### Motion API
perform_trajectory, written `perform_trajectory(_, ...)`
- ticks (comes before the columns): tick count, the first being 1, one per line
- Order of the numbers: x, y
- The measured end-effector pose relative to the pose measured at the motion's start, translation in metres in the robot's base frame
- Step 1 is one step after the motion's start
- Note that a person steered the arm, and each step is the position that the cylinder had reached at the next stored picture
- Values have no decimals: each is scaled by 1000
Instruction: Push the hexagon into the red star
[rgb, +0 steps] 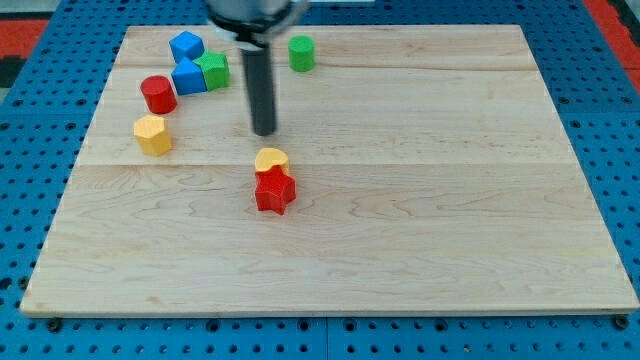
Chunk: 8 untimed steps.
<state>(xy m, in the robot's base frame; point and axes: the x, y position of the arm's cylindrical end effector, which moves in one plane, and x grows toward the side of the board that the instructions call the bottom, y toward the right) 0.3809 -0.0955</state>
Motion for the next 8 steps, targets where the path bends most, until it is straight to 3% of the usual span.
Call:
perform_trajectory(1, -23, -46)
perform_trajectory(3, -9, -117)
perform_trajectory(4, 36, -104)
perform_trajectory(5, 38, -89)
perform_trajectory(6, 72, -81)
perform_trajectory(8, 71, -141)
